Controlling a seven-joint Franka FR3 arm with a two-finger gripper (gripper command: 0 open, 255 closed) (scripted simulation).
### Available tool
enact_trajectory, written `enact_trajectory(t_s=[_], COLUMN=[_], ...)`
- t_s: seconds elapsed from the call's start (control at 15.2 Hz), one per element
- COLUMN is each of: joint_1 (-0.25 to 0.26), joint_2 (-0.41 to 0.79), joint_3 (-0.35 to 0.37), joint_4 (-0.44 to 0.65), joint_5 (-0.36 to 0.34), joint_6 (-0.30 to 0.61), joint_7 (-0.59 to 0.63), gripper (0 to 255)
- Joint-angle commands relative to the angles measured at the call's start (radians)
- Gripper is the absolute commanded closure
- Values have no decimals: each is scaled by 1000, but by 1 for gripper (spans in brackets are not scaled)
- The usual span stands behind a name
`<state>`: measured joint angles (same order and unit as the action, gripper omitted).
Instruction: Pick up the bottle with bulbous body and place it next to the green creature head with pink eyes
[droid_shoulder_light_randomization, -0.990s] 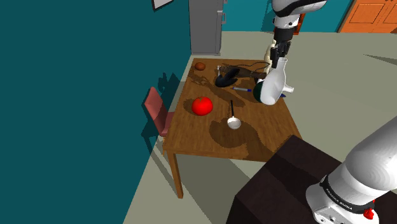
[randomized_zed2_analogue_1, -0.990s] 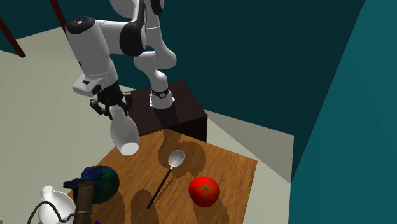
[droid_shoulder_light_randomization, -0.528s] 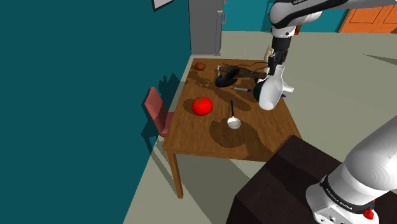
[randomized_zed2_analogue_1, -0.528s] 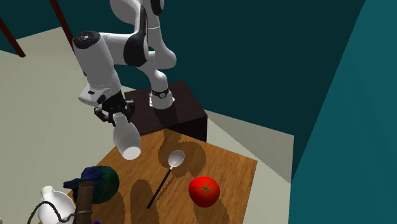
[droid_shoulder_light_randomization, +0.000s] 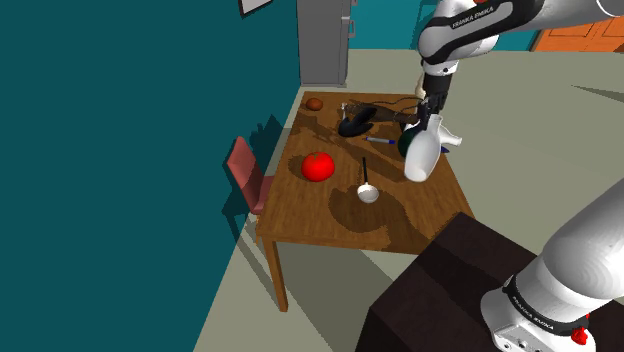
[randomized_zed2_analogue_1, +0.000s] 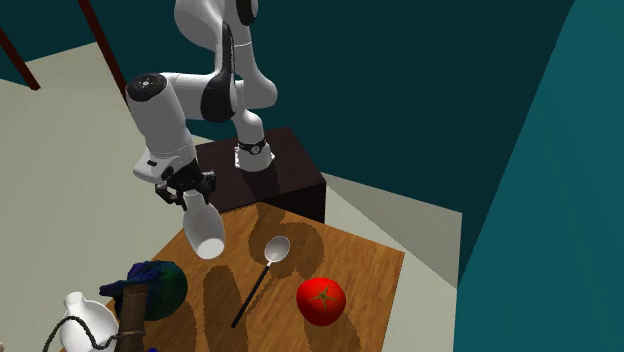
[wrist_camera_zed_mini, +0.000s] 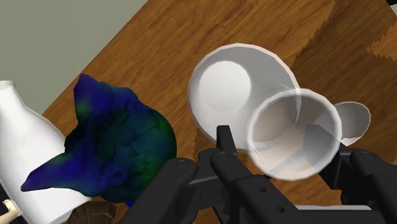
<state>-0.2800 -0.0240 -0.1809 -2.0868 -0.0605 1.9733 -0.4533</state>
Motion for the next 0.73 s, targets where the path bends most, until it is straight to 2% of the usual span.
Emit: enact_trajectory(t_s=[0.0,0.33,0.66], joint_1=[-1,-2,-2], joint_2=[8,39,39], joint_3=[-1,-2,-2], joint_4=[-18,-60,-60], joint_5=[1,5,5], joint_6=[27,99,99], joint_7=[-1,-2,-2], gripper=[255,255,255])
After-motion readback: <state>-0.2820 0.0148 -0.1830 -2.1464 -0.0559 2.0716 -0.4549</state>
